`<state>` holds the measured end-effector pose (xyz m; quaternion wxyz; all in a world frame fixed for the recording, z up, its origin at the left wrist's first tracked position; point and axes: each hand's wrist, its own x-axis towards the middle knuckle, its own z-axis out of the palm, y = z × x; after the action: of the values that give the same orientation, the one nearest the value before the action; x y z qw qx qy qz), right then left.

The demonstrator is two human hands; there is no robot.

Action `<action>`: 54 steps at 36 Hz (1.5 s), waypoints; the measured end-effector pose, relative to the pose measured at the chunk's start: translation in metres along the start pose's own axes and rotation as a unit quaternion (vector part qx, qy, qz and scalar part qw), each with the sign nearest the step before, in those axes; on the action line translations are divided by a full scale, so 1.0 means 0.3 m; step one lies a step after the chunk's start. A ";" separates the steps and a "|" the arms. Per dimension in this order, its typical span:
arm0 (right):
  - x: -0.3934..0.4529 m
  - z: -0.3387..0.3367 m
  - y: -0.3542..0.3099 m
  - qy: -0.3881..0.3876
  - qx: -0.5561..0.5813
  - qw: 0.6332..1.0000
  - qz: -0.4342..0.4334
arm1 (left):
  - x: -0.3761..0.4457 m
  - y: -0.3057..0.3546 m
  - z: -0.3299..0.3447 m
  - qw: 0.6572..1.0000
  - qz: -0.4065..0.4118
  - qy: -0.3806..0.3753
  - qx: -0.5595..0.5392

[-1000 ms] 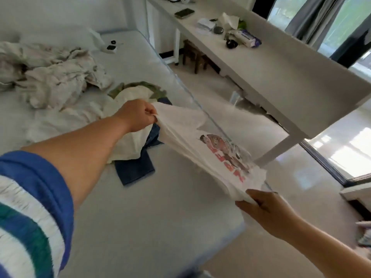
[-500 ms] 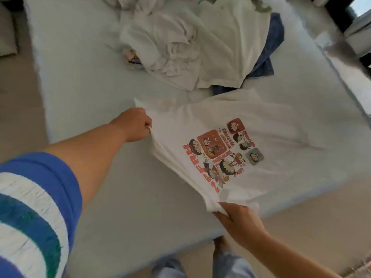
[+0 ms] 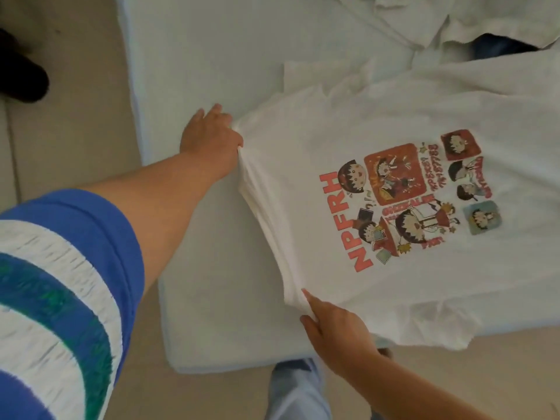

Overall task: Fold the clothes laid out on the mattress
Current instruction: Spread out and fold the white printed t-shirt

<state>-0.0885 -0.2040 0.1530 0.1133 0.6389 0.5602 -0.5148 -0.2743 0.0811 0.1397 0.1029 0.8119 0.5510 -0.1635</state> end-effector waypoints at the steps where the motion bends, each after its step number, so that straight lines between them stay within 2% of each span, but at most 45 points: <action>1: 0.023 0.022 -0.007 -0.006 -0.004 1.000 0.000 | -0.008 -0.012 0.022 1.000 -0.022 -0.007 -0.002; 5: 0.102 0.101 -0.009 -0.062 -0.027 0.998 0.018 | -0.053 -0.015 0.122 0.993 -0.080 -0.086 -0.009; 7: 0.123 0.118 0.003 -0.097 -0.026 0.994 0.038 | -0.085 -0.002 0.173 0.985 -0.106 -0.128 -0.048; 9: 0.124 0.114 0.022 -0.106 -0.006 0.993 0.049 | -0.127 0.018 0.216 0.977 -0.122 -0.136 -0.113; 16: 0.007 0.006 0.168 -0.002 0.051 0.994 0.093 | -0.345 0.171 0.269 0.931 -0.219 -0.056 -0.288; 20: -0.092 -0.054 0.316 0.048 0.048 0.983 0.169 | -0.533 0.334 0.301 0.901 -0.271 -0.083 -0.328; 22: -0.139 -0.069 0.397 0.077 0.043 0.975 0.203 | -0.628 0.427 0.325 0.874 -0.307 -0.107 -0.361; 26: -0.209 -0.078 0.547 0.121 0.070 0.960 0.244 | -0.758 0.605 0.374 0.782 -0.394 -0.176 -0.450; 28: -0.225 -0.077 0.613 0.141 0.071 0.952 0.262 | -0.795 0.683 0.406 0.718 -0.434 -0.200 -0.506; 30: -0.224 -0.075 0.670 0.165 0.073 0.944 0.277 | -0.816 0.751 0.441 0.640 -0.478 -0.200 -0.567; 34: -0.192 -0.064 0.751 0.175 0.110 0.948 0.242 | -0.824 0.865 0.492 0.497 -0.516 -0.141 -0.683; 38: -0.142 -0.052 0.791 0.173 0.135 0.955 0.199 | -0.814 0.936 0.518 0.348 -0.512 -0.072 -0.782; 40: -0.110 -0.058 0.805 0.193 0.137 0.950 0.203 | -0.808 0.956 0.530 0.306 -0.515 -0.031 -0.800; 45: -0.081 -0.056 0.834 0.195 0.016 0.961 0.196 | -0.829 0.983 0.556 0.261 -0.520 0.037 -0.812; 47: -0.094 -0.046 0.848 0.195 -0.030 0.966 0.170 | -0.844 0.983 0.556 0.256 -0.532 0.057 -0.805; 49: -0.116 -0.047 0.852 0.180 0.009 0.975 0.127 | -0.844 0.972 0.538 0.258 -0.534 0.075 -0.801; 51: -0.159 -0.024 0.858 0.128 0.113 0.979 0.113 | -0.847 0.958 0.535 0.289 -0.545 0.084 -0.783; 52: -0.191 0.000 0.866 0.098 0.176 0.972 0.119 | -0.857 0.952 0.539 0.328 -0.552 0.079 -0.762; 54: -0.255 0.053 0.884 0.056 0.297 0.942 0.147 | -0.877 0.941 0.554 0.434 -0.562 0.051 -0.702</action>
<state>0.1360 -0.3531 0.0915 -0.0386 0.7465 0.2873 -0.5989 -0.1269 -0.3081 0.0818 0.4950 -0.0207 0.8153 0.2997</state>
